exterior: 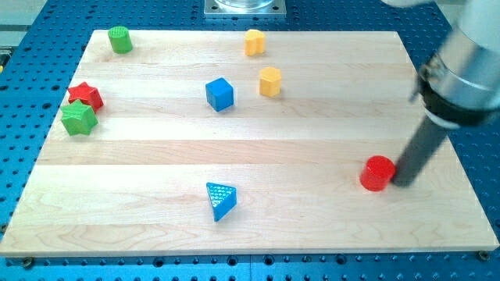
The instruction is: Move the red circle to the right of the hexagon
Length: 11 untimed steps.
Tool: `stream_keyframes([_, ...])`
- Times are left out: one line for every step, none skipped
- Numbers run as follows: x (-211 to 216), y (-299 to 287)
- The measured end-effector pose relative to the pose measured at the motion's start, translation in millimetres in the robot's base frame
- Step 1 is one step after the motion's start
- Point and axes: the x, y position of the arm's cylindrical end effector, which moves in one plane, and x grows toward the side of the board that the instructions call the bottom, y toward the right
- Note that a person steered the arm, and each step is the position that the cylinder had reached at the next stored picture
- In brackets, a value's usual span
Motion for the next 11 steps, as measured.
stream_keyframes([16, 13])
stream_keyframes([44, 10])
stream_keyframes([12, -20])
stream_keyframes([-9, -23])
stream_keyframes([42, -29])
stream_keyframes([48, -54])
stream_keyframes([8, -57])
stream_keyframes([-30, -31])
stream_keyframes([-83, -33])
stream_keyframes([-32, -35])
stream_keyframes([-36, -72])
